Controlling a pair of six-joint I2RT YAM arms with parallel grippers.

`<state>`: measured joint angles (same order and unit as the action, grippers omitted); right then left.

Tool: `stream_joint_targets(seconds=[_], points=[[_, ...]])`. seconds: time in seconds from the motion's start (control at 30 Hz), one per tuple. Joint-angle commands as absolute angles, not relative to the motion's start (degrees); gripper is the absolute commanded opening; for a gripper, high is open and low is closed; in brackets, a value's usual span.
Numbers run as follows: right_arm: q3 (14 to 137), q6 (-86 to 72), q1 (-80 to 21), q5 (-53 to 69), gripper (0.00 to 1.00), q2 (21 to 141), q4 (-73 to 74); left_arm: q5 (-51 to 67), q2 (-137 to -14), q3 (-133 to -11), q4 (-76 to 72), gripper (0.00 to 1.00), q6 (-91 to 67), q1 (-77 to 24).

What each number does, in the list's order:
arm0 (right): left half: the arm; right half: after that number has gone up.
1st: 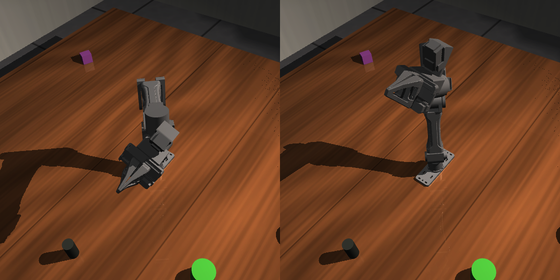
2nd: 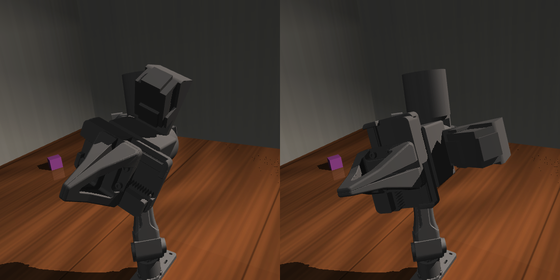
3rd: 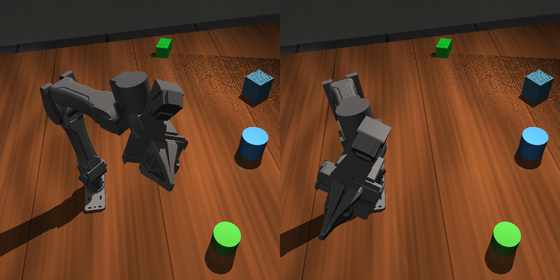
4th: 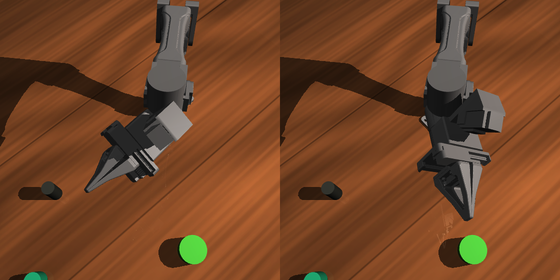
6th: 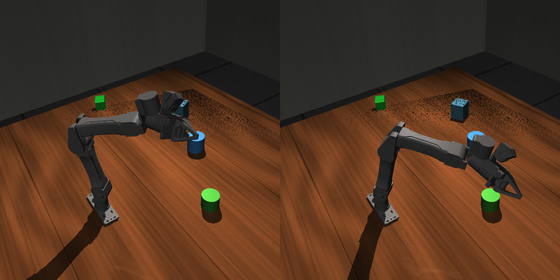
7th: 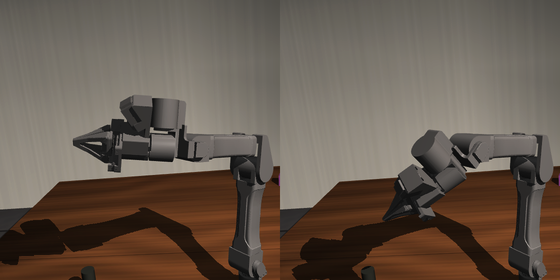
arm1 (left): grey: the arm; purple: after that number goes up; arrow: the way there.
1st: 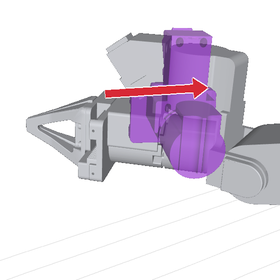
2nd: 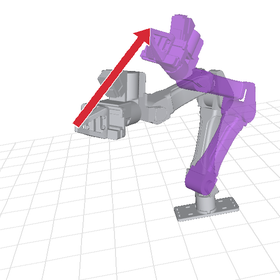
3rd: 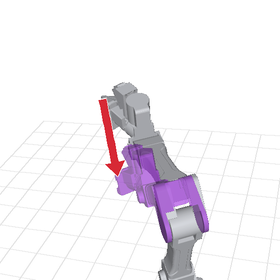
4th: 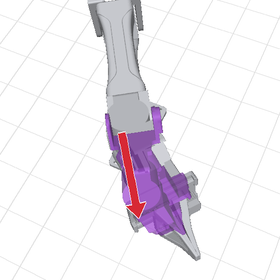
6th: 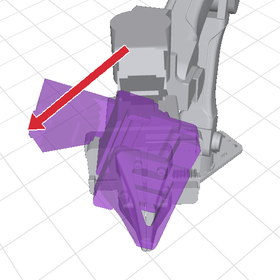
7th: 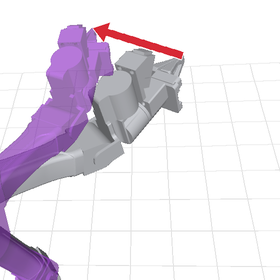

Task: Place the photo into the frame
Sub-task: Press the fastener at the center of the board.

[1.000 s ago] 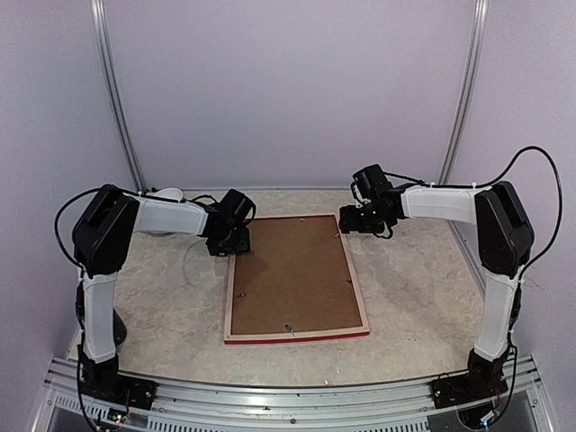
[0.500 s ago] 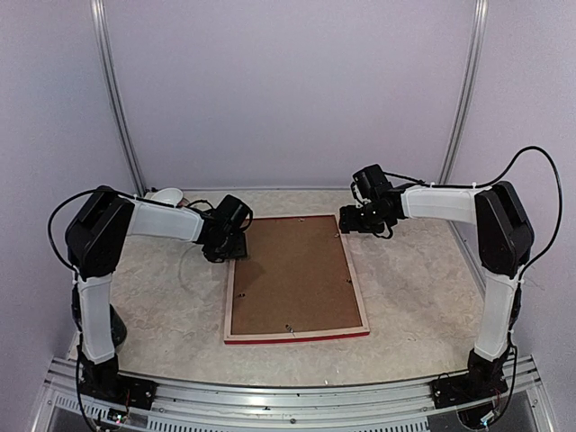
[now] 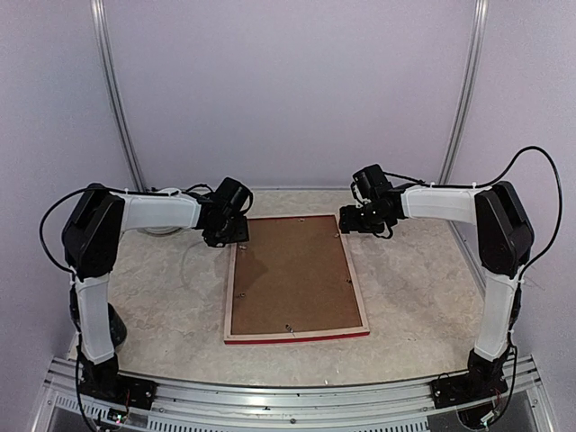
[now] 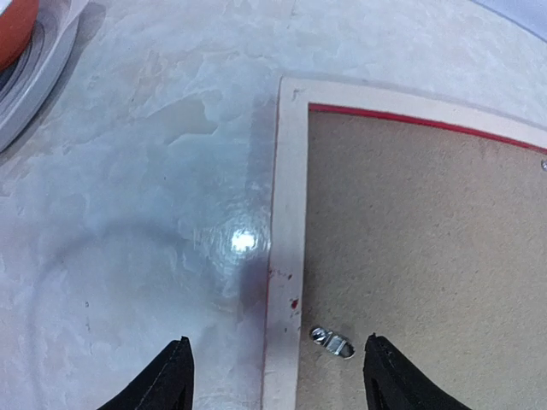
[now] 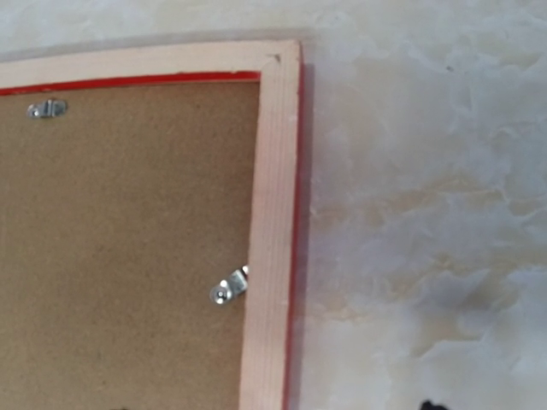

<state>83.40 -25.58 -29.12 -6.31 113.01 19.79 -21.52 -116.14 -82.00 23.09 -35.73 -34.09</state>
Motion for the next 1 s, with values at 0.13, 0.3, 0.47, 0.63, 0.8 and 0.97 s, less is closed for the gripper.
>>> stream_joint_targets(seconds=[0.13,0.3,0.47,0.63,0.8,0.97], points=[[82.5,-25.4,-29.4,-6.7,0.73,111.4,19.0,-22.4,-121.7,-86.3,24.8,0.67,-34.0,-34.0],[82.4,-25.5,-29.3,-6.6,0.73,111.3,18.9,-22.5,-122.7,-86.4,25.4,0.67,-33.8,-34.4],[82.4,-25.7,-29.4,-6.4,0.73,111.5,18.5,-22.9,-121.7,-84.8,25.4,0.66,-34.0,-34.5],[82.6,-25.5,-29.4,-6.4,0.73,111.6,18.6,-22.6,-120.1,-82.7,24.9,0.65,-34.4,-34.5],[82.9,-25.4,-29.4,-6.5,0.73,111.9,18.8,-23.1,-119.2,-81.0,24.9,0.63,-34.7,-34.5],[83.2,-25.2,-29.4,-6.4,0.73,112.2,19.2,-23.2,-118.3,-80.2,24.3,0.62,-34.9,-34.5]])
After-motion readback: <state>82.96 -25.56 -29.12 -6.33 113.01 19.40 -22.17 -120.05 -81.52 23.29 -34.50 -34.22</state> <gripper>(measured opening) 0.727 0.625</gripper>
